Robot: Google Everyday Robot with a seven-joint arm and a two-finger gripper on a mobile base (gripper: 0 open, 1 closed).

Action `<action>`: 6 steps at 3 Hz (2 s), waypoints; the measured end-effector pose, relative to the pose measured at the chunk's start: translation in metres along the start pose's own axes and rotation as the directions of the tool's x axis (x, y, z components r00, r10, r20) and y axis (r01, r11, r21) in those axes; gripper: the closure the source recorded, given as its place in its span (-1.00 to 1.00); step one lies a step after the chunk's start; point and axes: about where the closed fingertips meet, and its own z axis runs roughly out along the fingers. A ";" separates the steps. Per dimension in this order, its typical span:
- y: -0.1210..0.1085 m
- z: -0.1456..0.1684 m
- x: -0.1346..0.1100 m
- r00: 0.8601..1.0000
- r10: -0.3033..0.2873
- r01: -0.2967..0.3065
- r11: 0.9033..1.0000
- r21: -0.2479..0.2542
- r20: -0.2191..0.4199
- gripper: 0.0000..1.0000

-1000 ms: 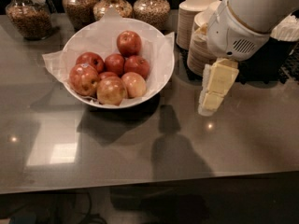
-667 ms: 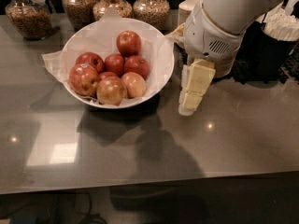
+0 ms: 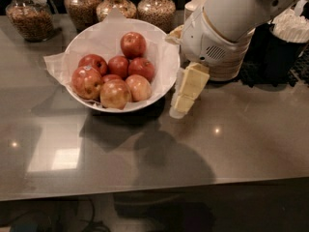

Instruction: Pick apple from white bowl

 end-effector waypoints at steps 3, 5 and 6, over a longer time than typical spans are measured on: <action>-0.012 0.072 -0.109 0.897 0.084 0.018 0.974 -0.226 0.434 -1.00; -0.006 0.090 -0.086 0.933 0.145 -0.072 0.972 -0.222 0.329 -0.67; -0.006 0.097 -0.086 0.946 0.140 -0.079 0.974 -0.211 0.291 -0.20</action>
Offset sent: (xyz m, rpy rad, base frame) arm 0.0181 0.1509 0.0016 0.5353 0.2655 0.2331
